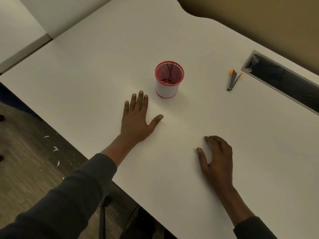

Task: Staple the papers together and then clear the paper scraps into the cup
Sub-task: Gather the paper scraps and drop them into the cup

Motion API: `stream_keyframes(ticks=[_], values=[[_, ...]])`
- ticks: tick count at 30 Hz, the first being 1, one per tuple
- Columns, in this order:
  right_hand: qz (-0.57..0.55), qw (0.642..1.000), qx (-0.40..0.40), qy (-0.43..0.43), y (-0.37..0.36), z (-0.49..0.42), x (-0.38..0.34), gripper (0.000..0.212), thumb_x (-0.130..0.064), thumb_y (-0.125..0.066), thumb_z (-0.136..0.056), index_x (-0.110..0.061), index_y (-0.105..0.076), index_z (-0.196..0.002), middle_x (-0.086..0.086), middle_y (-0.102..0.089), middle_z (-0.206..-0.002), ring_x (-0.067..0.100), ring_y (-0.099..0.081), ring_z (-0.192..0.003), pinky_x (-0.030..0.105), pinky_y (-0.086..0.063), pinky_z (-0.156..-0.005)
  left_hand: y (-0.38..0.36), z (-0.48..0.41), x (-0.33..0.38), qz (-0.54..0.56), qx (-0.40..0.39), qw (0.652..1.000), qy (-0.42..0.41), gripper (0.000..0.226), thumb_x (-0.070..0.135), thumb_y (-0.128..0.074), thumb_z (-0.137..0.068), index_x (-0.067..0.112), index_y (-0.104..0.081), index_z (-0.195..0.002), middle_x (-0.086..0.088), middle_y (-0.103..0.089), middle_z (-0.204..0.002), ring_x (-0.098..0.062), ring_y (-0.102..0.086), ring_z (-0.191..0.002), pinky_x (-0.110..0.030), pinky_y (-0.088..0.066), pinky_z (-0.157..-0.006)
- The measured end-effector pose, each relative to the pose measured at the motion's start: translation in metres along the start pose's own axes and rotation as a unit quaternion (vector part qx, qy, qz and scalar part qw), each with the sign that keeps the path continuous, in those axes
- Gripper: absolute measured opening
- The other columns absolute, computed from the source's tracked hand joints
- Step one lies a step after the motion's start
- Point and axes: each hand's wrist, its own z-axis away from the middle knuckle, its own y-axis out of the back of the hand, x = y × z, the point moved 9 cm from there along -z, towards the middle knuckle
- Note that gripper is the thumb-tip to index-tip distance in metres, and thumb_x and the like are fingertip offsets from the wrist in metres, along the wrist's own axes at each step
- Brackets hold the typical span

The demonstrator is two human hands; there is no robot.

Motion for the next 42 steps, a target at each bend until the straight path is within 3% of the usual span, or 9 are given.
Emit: stream_keyframes(ticks=[9, 16, 20, 24, 32, 36, 42], values=[[0.009, 1.0, 0.006, 0.01, -0.001, 0.0, -0.001, 0.045, -0.04, -0.06, -0.092, -0.014, -0.06, -0.13, 0.002, -0.055, -0.132, 0.022, -0.048, -0.125, 0.028, -0.037, -0.106, -0.004, -0.008, 0.013, 0.008, 0.005, 1.0, 0.009, 0.093, 0.084, -0.026, -0.089, 0.029, -0.012, -0.162, -0.004, 0.004, -0.171, -0.025, 0.008, -0.158, -0.052, 0.0, -0.127], [0.013, 1.0, 0.008, 0.013, -0.001, -0.001, -0.001, 0.046, -0.039, -0.061, -0.092, -0.013, -0.06, -0.129, 0.002, -0.055, -0.132, 0.021, -0.049, -0.125, 0.031, -0.04, -0.105, -0.013, 0.039, 0.05, 0.015, -0.007, 0.994, -0.11, 0.09, 0.085, -0.028, -0.087, 0.034, -0.019, -0.161, -0.004, 0.004, -0.171, -0.024, 0.007, -0.158, -0.054, -0.003, -0.127], [0.013, 1.0, 0.003, 0.01, -0.002, -0.001, 0.0, 0.046, -0.04, -0.061, -0.092, -0.014, -0.059, -0.13, 0.002, -0.055, -0.133, 0.021, -0.048, -0.125, 0.031, -0.04, -0.105, -0.001, 0.025, 0.022, 0.028, 0.013, 0.999, -0.037, 0.097, 0.086, -0.025, -0.085, 0.03, -0.01, -0.162, -0.003, 0.008, -0.171, -0.023, 0.012, -0.157, -0.051, 0.002, -0.127], [0.016, 1.0, 0.001, 0.006, -0.002, -0.001, 0.0, 0.046, -0.04, -0.061, -0.092, -0.014, -0.059, -0.131, 0.002, -0.054, -0.133, 0.02, -0.048, -0.126, 0.034, -0.041, -0.105, -0.007, 0.01, 0.016, -0.016, -0.025, 1.0, -0.01, 0.102, 0.091, -0.022, -0.081, 0.032, -0.002, -0.162, -0.008, 0.016, -0.17, -0.026, 0.019, -0.156, -0.053, 0.005, -0.126], [0.021, 1.0, -0.007, 0.003, -0.002, -0.001, 0.0, 0.048, -0.043, -0.057, -0.093, -0.015, -0.058, -0.132, 0.002, -0.054, -0.135, 0.02, -0.047, -0.127, 0.034, -0.043, -0.105, -0.029, 0.049, 0.086, -0.003, -0.059, 0.992, -0.113, 0.101, 0.093, -0.023, -0.08, 0.037, -0.003, -0.161, -0.011, 0.021, -0.168, -0.029, 0.02, -0.155, -0.058, 0.0, -0.125], [0.017, 1.0, -0.007, 0.001, -0.002, -0.001, 0.0, 0.048, -0.042, -0.057, -0.093, -0.015, -0.058, -0.132, 0.001, -0.054, -0.135, 0.019, -0.047, -0.127, 0.035, -0.043, -0.105, -0.019, 0.053, 0.086, 0.017, -0.034, 0.99, -0.136, 0.098, 0.088, -0.026, -0.084, 0.031, -0.008, -0.162, -0.007, 0.012, -0.17, -0.025, 0.015, -0.157, -0.054, -0.001, -0.127], [0.05, 0.998, -0.033, 0.029, -0.009, 0.004, -0.003, 0.062, -0.045, -0.051, -0.096, -0.01, -0.046, -0.147, 0.005, -0.044, -0.152, 0.022, -0.04, -0.141, 0.04, -0.035, -0.115, 0.005, 0.002, 0.006, -0.005, 0.043, 0.999, -0.013, 0.085, 0.068, -0.024, -0.098, 0.008, -0.027, -0.158, -0.013, -0.015, -0.169, -0.031, -0.011, -0.157, -0.053, -0.014, -0.126]])
